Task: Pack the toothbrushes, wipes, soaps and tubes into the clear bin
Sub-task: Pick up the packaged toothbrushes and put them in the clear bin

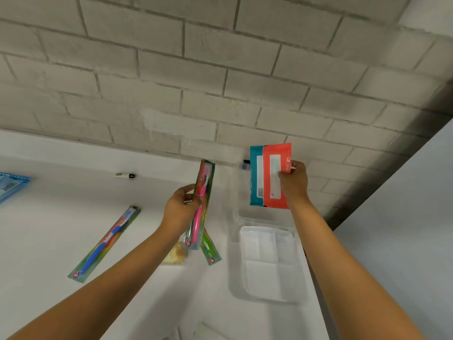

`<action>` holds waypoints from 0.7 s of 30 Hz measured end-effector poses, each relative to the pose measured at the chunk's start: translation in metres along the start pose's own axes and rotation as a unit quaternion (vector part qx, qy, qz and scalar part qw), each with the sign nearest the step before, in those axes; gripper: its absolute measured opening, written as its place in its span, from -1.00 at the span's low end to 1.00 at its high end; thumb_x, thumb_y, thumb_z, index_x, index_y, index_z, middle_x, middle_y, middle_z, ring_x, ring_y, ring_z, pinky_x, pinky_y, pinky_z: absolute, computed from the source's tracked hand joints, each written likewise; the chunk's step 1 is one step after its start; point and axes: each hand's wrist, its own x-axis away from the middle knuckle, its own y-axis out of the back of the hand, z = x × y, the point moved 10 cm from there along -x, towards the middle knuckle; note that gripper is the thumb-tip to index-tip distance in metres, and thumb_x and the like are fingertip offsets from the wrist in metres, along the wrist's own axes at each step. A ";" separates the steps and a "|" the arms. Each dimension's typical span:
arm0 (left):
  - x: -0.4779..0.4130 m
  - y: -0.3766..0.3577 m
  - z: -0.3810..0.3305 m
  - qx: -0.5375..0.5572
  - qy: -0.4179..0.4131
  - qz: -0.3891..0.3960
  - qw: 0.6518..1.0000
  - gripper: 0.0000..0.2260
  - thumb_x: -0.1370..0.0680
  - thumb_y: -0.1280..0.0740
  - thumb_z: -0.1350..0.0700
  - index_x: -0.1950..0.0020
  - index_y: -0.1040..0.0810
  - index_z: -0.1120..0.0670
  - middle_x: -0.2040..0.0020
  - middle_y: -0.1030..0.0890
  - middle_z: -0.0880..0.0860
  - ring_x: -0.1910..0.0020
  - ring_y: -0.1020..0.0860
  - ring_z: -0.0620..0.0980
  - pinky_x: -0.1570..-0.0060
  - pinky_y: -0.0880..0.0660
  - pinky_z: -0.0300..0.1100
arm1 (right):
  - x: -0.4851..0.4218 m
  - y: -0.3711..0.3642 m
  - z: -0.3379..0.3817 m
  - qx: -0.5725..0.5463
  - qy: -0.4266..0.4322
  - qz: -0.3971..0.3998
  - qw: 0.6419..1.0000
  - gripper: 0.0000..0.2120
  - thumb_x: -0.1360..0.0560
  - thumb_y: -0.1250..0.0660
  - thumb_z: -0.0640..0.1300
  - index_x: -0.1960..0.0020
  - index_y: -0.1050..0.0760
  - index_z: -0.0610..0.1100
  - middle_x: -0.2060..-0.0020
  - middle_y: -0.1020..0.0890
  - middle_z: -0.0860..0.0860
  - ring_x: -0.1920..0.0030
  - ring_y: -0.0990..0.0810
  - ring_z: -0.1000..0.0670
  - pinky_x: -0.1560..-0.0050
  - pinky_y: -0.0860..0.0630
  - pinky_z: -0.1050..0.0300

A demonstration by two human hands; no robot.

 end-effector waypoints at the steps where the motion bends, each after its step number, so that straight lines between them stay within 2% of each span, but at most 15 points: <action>1: -0.001 -0.001 0.001 0.001 0.002 -0.004 1.000 -0.62 -0.52 -0.32 0.15 -0.33 -0.40 0.07 0.01 -0.55 0.05 0.10 -0.55 0.02 0.26 -0.48 -0.27 | -0.003 -0.006 -0.007 0.007 -0.006 0.014 1.000 -0.77 -0.59 -0.16 -0.17 -0.23 -0.35 -0.18 -0.03 -0.55 -0.07 0.12 -0.53 0.00 0.26 -0.44 0.23; 3: -0.004 -0.003 0.003 0.001 0.004 -0.010 1.000 -0.62 -0.52 -0.32 0.15 -0.33 -0.40 0.07 0.00 -0.55 0.05 0.07 -0.55 0.04 0.21 -0.48 -0.23 | -0.008 -0.020 -0.023 0.036 -0.032 0.044 0.998 -0.71 -0.58 -0.17 -0.20 -0.30 -0.29 -0.18 -0.10 -0.55 -0.11 0.10 -0.53 -0.02 0.24 -0.47 0.19; 6: -0.006 -0.004 0.007 0.003 0.008 -0.017 1.000 -0.62 -0.52 -0.31 0.15 -0.34 -0.40 0.07 -0.01 -0.56 0.06 0.05 -0.56 0.06 0.20 -0.48 -0.23 | -0.012 -0.043 -0.051 0.111 -0.086 0.094 0.986 -0.63 -0.55 -0.18 -0.28 -0.34 -0.23 -0.21 -0.16 -0.54 -0.17 0.01 -0.57 -0.13 0.10 -0.51 0.05; 9: -0.007 -0.003 0.012 0.004 0.013 -0.023 1.000 -0.62 -0.52 -0.30 0.16 -0.34 -0.40 0.07 -0.03 -0.55 0.06 0.07 -0.56 0.04 0.27 -0.47 -0.29 | -0.015 -0.065 -0.077 0.181 -0.134 0.141 0.964 -0.51 -0.53 -0.21 -0.31 -0.40 -0.14 -0.27 -0.18 -0.53 -0.21 0.00 -0.57 -0.15 0.22 -0.49 0.10; 11: -0.008 -0.001 0.015 0.004 0.014 -0.024 1.000 -0.63 -0.53 -0.30 0.15 -0.33 -0.40 0.06 -0.03 -0.55 0.05 0.07 -0.56 0.04 0.30 -0.46 -0.32 | -0.013 -0.071 -0.091 0.238 -0.162 0.159 0.944 -0.41 -0.54 -0.21 -0.32 -0.48 -0.02 -0.26 -0.24 -0.49 -0.22 -0.08 -0.56 -0.16 0.26 -0.47 0.16; 14: -0.008 0.003 0.017 0.006 0.014 -0.031 0.999 -0.63 -0.52 -0.31 0.14 -0.33 -0.41 0.05 -0.02 -0.56 0.05 0.10 -0.57 0.01 0.30 -0.48 -0.31 | -0.011 -0.078 -0.109 0.304 -0.188 0.183 0.916 -0.32 -0.53 -0.24 -0.32 -0.51 0.08 -0.24 -0.30 -0.45 -0.22 -0.20 -0.52 -0.19 -0.01 -0.51 0.08; 16: -0.008 0.005 0.018 0.003 0.015 -0.032 0.999 -0.63 -0.52 -0.31 0.14 -0.32 -0.41 0.05 -0.01 -0.57 0.04 0.09 -0.57 0.02 0.29 -0.48 -0.31 | -0.008 -0.081 -0.118 0.365 -0.185 0.209 0.888 -0.29 -0.50 -0.31 -0.28 -0.50 0.02 -0.24 -0.30 -0.44 -0.21 -0.17 -0.53 -0.18 -0.12 -0.51 0.02; 19: -0.008 0.007 0.020 0.000 0.018 -0.035 0.999 -0.64 -0.52 -0.32 0.13 -0.31 -0.42 0.06 0.08 -0.56 -0.04 0.15 -0.56 -0.07 0.30 -0.47 -0.33 | -0.002 -0.090 -0.126 0.391 -0.166 0.256 0.869 -0.51 -0.45 -0.40 -0.16 -0.30 -0.29 -0.17 -0.17 -0.51 -0.14 0.03 -0.53 -0.11 -0.15 -0.52 0.00; 21: -0.007 0.008 0.022 0.003 0.021 -0.033 0.999 -0.63 -0.51 -0.33 0.13 -0.31 -0.42 0.05 0.10 -0.56 -0.06 0.16 -0.56 -0.10 0.30 -0.47 -0.33 | 0.003 -0.092 -0.129 0.397 -0.165 0.276 0.860 -0.60 -0.44 -0.42 -0.09 -0.20 -0.36 -0.13 -0.07 -0.51 -0.11 0.05 -0.53 -0.09 -0.20 -0.50 -0.02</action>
